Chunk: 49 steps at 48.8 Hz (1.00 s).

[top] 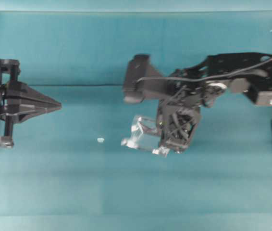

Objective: Hand over the silver zip bag and make it stand upright.
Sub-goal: 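Lift the bag with the right gripper and swing it upright toward center, then hold the bag hanging while moving the left gripper toward it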

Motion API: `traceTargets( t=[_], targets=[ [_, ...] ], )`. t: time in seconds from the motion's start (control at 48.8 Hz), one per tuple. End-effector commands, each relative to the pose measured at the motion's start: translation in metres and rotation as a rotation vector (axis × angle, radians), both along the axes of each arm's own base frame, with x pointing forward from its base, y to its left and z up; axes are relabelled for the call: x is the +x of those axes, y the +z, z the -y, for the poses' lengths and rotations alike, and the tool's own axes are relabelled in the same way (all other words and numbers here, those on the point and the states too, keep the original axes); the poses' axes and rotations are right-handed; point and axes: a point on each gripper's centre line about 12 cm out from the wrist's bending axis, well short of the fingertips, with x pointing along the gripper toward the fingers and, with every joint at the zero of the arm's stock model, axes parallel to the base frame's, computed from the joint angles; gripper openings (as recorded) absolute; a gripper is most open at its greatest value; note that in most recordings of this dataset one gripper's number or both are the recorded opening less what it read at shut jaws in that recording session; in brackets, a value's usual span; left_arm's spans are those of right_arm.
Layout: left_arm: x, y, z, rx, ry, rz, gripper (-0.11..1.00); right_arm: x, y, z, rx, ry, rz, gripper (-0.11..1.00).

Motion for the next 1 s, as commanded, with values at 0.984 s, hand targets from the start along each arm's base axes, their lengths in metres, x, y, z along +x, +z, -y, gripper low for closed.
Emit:
traceTargets(
  t=[0.984],
  targets=[
    [-0.008,-0.018,-0.007,-0.071,0.04,-0.032,0.01,0.044,-0.024,-0.004,-0.232,0.229,-0.084,0.01]
  ],
)
